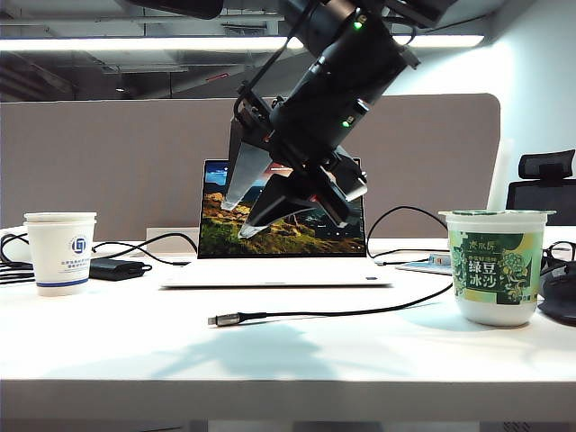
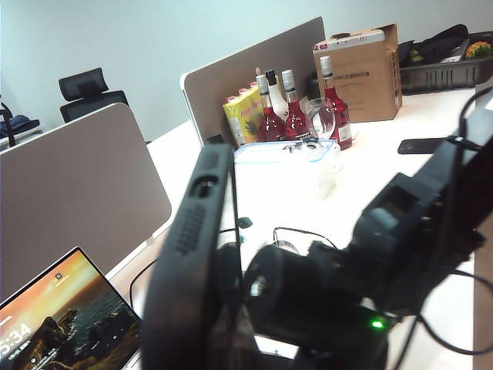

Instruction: Pick up the black phone, pick up the charger plug, insert the charger plug into the phone's charging port, and finally place the connected phone back on the desk.

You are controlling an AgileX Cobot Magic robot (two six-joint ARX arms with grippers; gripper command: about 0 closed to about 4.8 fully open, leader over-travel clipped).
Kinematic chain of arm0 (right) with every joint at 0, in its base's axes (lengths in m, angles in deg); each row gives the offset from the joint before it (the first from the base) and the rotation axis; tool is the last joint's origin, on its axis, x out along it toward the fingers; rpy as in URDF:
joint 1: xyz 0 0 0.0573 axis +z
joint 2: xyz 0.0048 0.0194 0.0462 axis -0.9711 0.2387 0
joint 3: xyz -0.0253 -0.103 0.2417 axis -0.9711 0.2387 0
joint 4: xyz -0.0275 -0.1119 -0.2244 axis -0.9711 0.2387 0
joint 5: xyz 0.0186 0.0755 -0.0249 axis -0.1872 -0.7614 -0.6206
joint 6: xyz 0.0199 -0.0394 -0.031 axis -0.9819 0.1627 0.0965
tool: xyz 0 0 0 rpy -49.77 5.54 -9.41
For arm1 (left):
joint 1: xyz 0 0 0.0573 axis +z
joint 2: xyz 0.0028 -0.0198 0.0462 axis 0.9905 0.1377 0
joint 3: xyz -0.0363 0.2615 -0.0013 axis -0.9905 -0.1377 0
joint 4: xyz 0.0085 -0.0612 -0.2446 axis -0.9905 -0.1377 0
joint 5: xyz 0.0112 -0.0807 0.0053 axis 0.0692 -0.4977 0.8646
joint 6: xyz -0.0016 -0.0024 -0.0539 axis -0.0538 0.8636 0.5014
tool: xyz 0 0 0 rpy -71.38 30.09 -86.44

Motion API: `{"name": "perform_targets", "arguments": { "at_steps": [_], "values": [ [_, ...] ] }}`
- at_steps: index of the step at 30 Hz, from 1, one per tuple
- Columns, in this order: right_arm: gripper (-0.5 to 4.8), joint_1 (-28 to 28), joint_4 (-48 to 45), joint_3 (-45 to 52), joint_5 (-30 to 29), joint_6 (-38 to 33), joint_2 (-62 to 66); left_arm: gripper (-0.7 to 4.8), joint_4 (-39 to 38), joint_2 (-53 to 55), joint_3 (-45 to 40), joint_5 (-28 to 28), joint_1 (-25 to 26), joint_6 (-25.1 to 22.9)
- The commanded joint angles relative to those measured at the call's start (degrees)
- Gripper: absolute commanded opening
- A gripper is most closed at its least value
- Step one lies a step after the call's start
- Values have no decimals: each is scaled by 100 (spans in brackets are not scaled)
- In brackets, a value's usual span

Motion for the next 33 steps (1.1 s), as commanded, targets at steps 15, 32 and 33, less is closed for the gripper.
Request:
{"name": "perform_targets", "arguments": {
  "at_steps": [15,32,33],
  "values": [
    [167,-120,-131,-111,-1141,-2243,278,-6,262,-142,44,37,-2,11],
    [167,-212,-240,-107,33,-2323,337,-6,214,-245,44,35,-2,13],
    [167,-221,-243,-107,35,-2323,337,-6,214,-245,44,35,-2,13]
  ]
}}
